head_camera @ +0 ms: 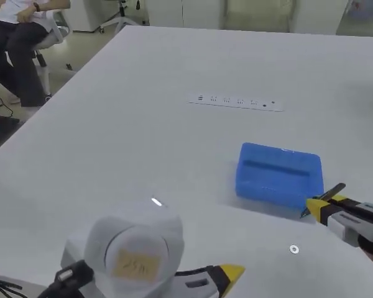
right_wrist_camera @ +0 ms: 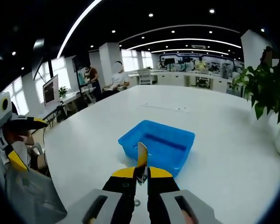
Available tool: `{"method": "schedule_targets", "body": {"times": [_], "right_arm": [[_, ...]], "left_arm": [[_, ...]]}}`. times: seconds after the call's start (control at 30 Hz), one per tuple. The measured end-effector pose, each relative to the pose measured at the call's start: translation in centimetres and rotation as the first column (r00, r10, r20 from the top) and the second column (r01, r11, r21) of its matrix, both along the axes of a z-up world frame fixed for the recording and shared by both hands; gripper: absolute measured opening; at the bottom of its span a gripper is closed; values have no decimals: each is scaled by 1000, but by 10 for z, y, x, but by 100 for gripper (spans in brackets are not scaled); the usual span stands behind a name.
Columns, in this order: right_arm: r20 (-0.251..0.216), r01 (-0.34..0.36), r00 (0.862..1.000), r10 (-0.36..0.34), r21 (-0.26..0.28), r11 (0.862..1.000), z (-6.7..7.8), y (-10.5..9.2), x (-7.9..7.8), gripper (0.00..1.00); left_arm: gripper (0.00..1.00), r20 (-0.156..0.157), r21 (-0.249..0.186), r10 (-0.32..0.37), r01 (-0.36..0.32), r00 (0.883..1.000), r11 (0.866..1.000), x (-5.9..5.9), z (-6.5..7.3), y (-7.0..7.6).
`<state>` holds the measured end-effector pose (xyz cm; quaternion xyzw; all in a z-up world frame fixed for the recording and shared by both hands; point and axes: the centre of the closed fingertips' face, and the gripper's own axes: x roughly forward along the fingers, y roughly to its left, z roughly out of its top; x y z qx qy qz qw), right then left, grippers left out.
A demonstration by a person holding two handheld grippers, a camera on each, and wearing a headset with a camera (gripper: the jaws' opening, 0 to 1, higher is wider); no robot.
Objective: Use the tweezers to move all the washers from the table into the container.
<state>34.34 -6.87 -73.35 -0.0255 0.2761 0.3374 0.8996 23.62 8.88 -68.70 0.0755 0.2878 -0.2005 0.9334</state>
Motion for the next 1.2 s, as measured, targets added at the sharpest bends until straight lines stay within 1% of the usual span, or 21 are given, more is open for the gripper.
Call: {"method": "schedule_targets", "body": {"times": [0.07,0.1,0.17,0.27,0.3,0.43,0.5,0.73,0.83,0.9,1.07,1.2], "right_arm": [[-24,-3,1000,3,11,1000,-6,0,-5,5],[-37,-10,999,10,7,1000,-10,1,-9,5],[-42,-23,999,23,-9,1000,-15,2,-15,5],[-57,-40,998,39,-15,999,-20,5,-20,5],[-70,-47,997,45,-19,999,-22,6,-22,5],[-83,-57,995,54,-36,998,-28,6,-25,5],[-89,-63,994,59,-45,997,-31,6,-26,5],[-115,-74,991,67,-55,996,-40,3,-29,5],[-122,-81,990,73,-62,995,-46,1,-29,5],[-108,-80,992,73,-66,995,-46,-1,-26,5],[-109,-78,991,71,-67,995,-49,-3,-22,5],[-107,-77,992,70,-68,995,-50,-3,-23,5]], "left_arm": [[96,-2,1,0,0,1000,1000,-1,-1,0],[96,-3,3,1,-1,1000,1000,-2,-1,0],[96,-2,6,1,-1,1000,1000,-2,-1,0],[96,1,1,3,-3,1000,1000,-2,0,-1],[96,2,-2,4,-4,1000,1000,-2,0,-1],[96,8,3,3,-3,1000,1000,-1,0,-1],[96,11,-4,7,-7,1000,1000,-1,2,-1],[96,6,1,15,-15,1000,1000,-4,-1,3],[96,4,2,21,-21,1000,1000,-5,-2,5],[96,2,2,22,-22,1000,1000,-6,-2,5],[96,1,3,23,-23,1000,1000,-6,-3,5],[96,2,7,19,-19,1000,1000,-5,-3,4]]}}
